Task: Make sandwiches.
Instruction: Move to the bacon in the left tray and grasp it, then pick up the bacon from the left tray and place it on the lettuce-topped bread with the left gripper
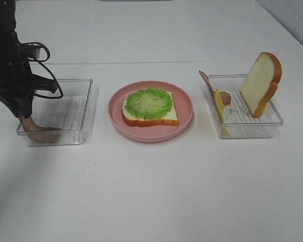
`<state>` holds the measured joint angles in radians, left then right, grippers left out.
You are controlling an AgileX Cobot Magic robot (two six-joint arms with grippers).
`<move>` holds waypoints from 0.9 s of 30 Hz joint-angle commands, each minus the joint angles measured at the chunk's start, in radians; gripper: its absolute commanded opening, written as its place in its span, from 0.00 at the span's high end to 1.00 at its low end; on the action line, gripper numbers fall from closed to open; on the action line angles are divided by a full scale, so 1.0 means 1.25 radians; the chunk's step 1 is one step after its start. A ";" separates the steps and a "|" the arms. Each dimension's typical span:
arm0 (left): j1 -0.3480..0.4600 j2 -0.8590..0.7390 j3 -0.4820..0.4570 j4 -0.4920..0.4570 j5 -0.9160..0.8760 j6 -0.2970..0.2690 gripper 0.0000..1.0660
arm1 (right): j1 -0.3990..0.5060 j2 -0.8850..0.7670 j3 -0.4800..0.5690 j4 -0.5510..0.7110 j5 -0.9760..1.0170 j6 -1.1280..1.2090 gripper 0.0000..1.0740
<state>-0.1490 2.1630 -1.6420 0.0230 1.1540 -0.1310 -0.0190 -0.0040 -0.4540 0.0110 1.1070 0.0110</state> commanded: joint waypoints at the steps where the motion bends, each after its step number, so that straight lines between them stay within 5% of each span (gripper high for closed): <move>1: 0.000 0.002 -0.002 0.004 0.018 0.018 1.00 | -0.005 -0.024 0.002 0.002 -0.006 0.001 0.08; 15: -0.002 -0.007 -0.002 -0.003 0.022 0.017 1.00 | -0.005 -0.024 0.002 0.002 -0.006 0.001 0.08; 27: -0.022 -0.149 -0.003 -0.024 0.016 0.011 1.00 | -0.005 -0.024 0.002 0.002 -0.006 0.001 0.08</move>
<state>-0.1710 1.9860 -1.6420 0.0000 1.1690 -0.1120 -0.0190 -0.0040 -0.4540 0.0110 1.1070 0.0110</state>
